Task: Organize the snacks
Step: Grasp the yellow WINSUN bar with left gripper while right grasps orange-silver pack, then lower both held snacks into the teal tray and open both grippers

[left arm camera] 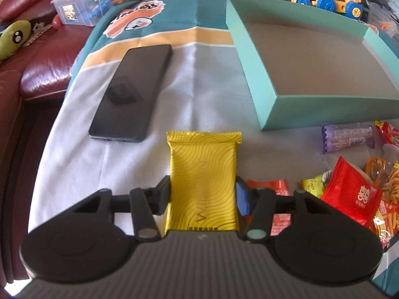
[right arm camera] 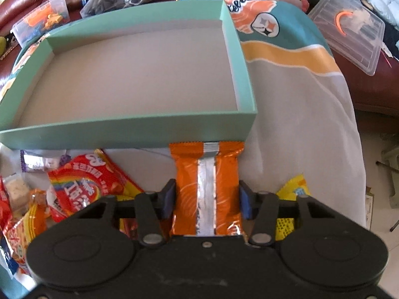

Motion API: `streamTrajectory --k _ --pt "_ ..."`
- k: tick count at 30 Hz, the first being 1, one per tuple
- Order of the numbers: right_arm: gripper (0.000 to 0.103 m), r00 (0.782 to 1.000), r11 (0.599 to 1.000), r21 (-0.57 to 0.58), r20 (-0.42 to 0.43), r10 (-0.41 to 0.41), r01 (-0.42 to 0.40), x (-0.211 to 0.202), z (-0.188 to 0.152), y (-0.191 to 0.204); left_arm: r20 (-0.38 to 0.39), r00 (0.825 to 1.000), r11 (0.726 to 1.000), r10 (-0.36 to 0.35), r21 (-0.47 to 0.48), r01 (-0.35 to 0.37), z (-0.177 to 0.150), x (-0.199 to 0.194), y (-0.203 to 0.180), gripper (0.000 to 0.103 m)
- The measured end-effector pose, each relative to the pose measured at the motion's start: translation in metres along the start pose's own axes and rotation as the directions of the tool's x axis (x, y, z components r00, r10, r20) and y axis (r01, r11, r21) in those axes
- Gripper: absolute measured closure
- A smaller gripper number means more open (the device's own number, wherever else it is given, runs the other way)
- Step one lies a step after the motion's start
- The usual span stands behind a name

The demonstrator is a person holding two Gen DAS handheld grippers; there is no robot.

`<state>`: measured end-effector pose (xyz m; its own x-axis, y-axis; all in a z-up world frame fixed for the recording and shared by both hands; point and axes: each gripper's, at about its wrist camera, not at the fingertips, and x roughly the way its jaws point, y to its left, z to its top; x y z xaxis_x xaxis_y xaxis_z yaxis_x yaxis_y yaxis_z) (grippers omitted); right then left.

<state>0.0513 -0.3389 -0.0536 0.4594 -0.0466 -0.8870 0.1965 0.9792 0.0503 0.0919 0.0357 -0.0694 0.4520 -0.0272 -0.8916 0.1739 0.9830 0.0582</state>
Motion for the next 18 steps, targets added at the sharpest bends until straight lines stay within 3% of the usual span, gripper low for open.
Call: streamTrajectory --k 12,18 --pt "0.055 0.996 0.998 -0.010 0.073 0.060 -0.059 -0.048 -0.018 0.008 0.071 0.997 0.999 -0.020 -0.037 0.023 0.002 -0.045 0.006 0.052" --pt "0.055 0.986 0.994 0.010 0.129 0.104 -0.107 -0.077 -0.009 -0.001 0.143 0.988 0.998 -0.063 -0.009 0.065 0.031 -0.072 0.000 0.052"
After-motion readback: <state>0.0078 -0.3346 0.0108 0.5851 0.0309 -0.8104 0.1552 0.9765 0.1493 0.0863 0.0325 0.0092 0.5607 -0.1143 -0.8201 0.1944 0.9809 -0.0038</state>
